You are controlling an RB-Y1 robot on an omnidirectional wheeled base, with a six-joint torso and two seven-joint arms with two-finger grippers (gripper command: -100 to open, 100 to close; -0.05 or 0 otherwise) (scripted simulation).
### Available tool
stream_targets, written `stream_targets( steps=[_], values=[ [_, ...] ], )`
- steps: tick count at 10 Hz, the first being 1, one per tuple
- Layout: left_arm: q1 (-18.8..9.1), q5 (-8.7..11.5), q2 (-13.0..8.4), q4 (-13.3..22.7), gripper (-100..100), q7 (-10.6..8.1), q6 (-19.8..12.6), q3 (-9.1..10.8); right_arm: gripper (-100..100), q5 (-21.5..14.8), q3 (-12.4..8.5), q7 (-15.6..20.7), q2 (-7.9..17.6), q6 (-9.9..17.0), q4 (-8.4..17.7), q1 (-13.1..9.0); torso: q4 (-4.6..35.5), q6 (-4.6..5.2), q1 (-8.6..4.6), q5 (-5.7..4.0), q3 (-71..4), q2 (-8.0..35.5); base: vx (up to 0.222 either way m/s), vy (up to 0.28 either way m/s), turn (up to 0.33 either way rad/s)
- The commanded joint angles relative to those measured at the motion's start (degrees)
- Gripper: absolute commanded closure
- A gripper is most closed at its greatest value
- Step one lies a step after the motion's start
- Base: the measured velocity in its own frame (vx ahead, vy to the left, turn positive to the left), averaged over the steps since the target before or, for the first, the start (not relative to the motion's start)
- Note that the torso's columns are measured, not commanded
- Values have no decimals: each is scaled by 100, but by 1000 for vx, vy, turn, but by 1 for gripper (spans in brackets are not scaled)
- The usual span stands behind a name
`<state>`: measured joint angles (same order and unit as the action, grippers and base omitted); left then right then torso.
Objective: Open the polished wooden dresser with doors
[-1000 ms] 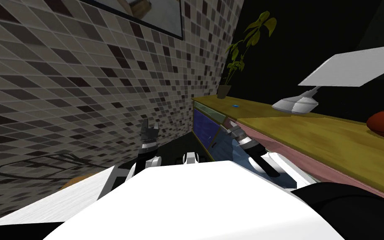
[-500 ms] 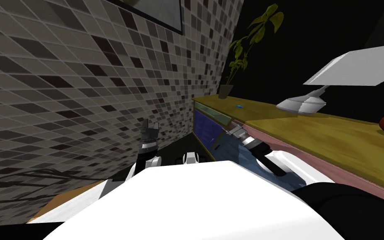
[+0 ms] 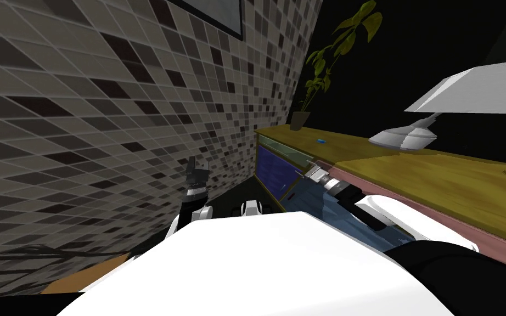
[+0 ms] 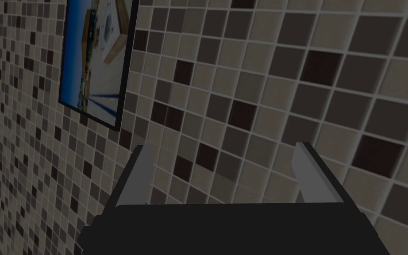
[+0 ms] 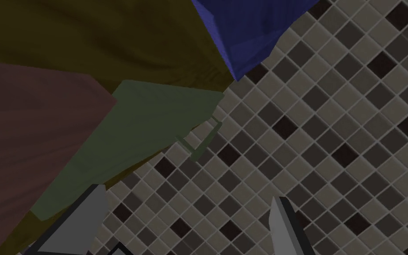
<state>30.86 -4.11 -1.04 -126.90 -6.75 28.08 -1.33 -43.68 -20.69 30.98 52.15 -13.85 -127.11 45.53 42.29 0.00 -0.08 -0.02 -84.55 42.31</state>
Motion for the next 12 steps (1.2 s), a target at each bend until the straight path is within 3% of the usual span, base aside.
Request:
stream_targets(
  steps=[1,12],
  values=[
    [0,0,0,0,0,0,0,0,-100,-274,-121,217,386,76,104,118,-1,2,13,3,-1,-3,74,98,-54],
    [0,0,0,0,0,0,0,0,-100,-1574,-771,1203,2180,389,634,700,-2,-1,14,5,-3,-5,77,105,-77]
  ],
)
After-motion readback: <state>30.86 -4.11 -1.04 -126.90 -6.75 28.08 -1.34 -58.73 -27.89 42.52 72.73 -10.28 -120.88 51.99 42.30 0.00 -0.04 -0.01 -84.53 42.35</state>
